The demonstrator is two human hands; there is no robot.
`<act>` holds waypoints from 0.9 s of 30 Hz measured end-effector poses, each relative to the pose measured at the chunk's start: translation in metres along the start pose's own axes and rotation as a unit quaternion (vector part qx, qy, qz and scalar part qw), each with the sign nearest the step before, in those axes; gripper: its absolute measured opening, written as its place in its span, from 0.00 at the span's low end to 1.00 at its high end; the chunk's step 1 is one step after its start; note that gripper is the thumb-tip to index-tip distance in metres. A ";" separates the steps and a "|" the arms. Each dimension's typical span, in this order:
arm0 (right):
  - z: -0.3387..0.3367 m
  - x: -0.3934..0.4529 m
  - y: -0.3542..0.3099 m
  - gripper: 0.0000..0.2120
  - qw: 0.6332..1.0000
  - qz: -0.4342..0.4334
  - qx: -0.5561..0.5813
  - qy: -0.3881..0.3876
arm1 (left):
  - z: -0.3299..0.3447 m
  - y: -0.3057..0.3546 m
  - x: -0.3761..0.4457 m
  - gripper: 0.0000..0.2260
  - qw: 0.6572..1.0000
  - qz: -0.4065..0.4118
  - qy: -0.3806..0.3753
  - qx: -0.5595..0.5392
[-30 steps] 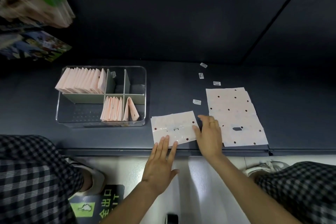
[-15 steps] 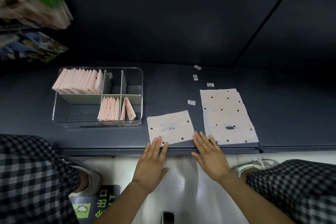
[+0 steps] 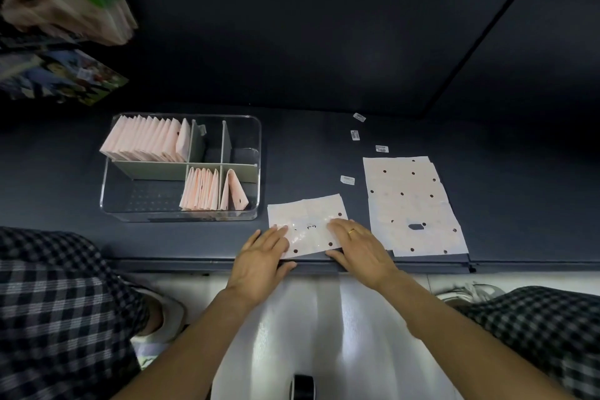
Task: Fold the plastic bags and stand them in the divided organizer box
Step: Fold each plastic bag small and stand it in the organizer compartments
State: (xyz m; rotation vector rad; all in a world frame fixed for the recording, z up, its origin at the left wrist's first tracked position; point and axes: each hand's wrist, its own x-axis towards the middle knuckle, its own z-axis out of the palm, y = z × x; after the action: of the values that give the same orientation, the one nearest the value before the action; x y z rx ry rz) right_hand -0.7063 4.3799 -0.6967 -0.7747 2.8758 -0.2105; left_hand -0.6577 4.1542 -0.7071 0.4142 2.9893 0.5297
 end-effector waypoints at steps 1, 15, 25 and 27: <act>-0.002 0.003 0.002 0.25 1.000 -0.015 -0.009 -0.005 | 0.002 -0.002 0.001 0.16 1.000 0.000 0.000 0.007; -0.022 0.022 0.024 0.24 0.975 -0.176 -0.127 0.047 | -0.006 0.003 0.008 0.19 0.997 0.013 0.080 0.011; -0.016 0.026 0.018 0.05 0.884 0.205 0.419 0.008 | -0.015 -0.001 0.026 0.04 0.911 -0.250 0.075 -0.320; -0.012 0.033 0.016 0.09 0.871 0.260 0.416 0.017 | -0.015 0.000 0.029 0.06 0.893 -0.271 0.074 -0.351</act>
State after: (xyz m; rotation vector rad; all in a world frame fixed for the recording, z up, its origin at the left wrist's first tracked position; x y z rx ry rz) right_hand -0.7444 4.3780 -0.6910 0.1631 2.4784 -1.2578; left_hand -0.6875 4.1574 -0.6934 -0.5167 2.5775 1.5043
